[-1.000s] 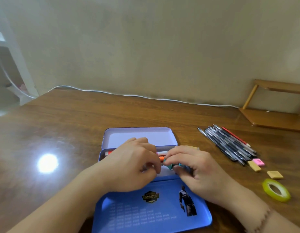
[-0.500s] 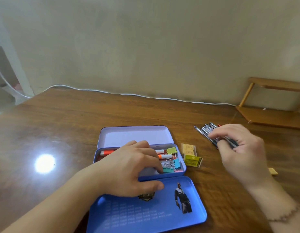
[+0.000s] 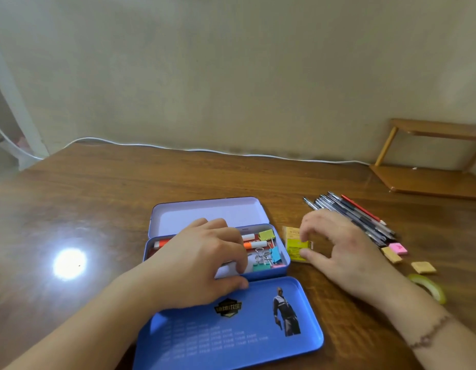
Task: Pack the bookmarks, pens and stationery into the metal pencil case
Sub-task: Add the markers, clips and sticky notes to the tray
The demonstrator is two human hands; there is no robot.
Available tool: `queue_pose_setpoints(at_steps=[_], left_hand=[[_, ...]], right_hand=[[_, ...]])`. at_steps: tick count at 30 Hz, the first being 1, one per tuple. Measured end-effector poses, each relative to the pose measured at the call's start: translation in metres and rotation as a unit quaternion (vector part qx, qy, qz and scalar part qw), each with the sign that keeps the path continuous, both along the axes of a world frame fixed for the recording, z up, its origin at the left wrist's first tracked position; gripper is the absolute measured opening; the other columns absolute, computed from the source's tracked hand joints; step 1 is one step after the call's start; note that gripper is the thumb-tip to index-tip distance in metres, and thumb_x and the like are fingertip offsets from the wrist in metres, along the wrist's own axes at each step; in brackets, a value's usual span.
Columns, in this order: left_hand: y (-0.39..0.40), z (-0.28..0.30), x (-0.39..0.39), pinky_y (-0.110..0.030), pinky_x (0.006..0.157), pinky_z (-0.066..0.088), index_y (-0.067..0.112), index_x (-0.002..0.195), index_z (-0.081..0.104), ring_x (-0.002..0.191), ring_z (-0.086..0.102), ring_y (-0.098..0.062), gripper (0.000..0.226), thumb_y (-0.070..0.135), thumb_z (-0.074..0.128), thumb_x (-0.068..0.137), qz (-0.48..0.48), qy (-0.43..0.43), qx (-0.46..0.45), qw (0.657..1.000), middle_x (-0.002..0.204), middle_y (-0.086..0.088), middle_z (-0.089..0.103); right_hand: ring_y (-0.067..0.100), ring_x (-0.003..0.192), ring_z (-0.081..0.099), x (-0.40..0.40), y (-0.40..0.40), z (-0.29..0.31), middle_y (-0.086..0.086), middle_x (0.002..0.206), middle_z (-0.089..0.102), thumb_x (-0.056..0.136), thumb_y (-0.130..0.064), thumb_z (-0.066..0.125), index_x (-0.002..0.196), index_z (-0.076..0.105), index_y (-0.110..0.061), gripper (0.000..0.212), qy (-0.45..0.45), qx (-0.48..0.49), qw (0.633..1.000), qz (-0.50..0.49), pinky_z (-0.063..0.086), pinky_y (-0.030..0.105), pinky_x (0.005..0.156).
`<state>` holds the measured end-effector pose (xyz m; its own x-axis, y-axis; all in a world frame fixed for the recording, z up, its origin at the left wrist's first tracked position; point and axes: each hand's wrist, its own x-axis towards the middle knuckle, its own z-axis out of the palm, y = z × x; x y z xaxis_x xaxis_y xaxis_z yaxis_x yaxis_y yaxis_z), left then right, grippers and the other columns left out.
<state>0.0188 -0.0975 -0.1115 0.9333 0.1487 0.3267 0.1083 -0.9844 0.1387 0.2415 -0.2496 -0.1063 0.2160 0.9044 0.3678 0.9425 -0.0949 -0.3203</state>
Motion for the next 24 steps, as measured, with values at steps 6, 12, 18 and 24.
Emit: queue_pose_setpoints(at_steps=[6,12,18,24], left_hand=[[0.004,0.004,-0.002,-0.036,0.066,0.047,0.028,0.073,0.064,0.071,0.049,-0.010,0.031,0.053,0.054,0.089,0.059,-0.132,-0.048,0.988,0.074,0.016,0.058],[0.004,0.009,-0.004,-0.037,0.067,0.048,0.027,0.072,0.063,0.073,0.052,-0.009,0.034,0.051,0.050,0.091,0.099,-0.182,-0.072,0.976,0.075,0.016,0.059],[0.012,0.010,-0.009,-0.027,0.066,0.042,0.025,0.074,0.065,0.074,0.050,-0.009,0.035,0.052,0.049,0.091,0.127,-0.198,-0.053,0.971,0.075,0.016,0.057],[-0.008,0.014,-0.003,-0.012,0.069,0.040,0.033,0.093,0.066,0.085,0.058,-0.009,0.023,0.053,0.056,0.087,0.105,-0.198,-0.213,0.951,0.086,0.017,0.066]], right_hand=[[-0.002,0.105,0.049,0.007,0.003,0.000,-0.029,0.107,0.052,0.083,-0.045,0.065,0.097,0.066,-0.043,0.014,-0.029,-0.104,0.994,0.012,0.046,0.025,0.089],[0.000,0.102,0.057,0.013,0.006,-0.001,-0.025,0.109,0.061,0.083,-0.056,0.060,0.106,0.070,-0.038,0.031,-0.077,-0.104,0.992,0.008,0.051,0.031,0.087],[0.019,0.080,0.063,0.028,0.002,0.002,-0.003,0.086,0.070,0.091,-0.033,0.044,0.089,0.071,-0.017,0.031,-0.119,0.097,0.988,-0.030,0.052,0.033,0.065],[0.007,0.074,0.057,0.012,-0.002,0.010,-0.007,0.079,0.059,0.103,-0.028,0.037,0.090,0.060,-0.019,0.027,0.052,0.175,0.982,-0.057,0.043,0.011,0.062]])
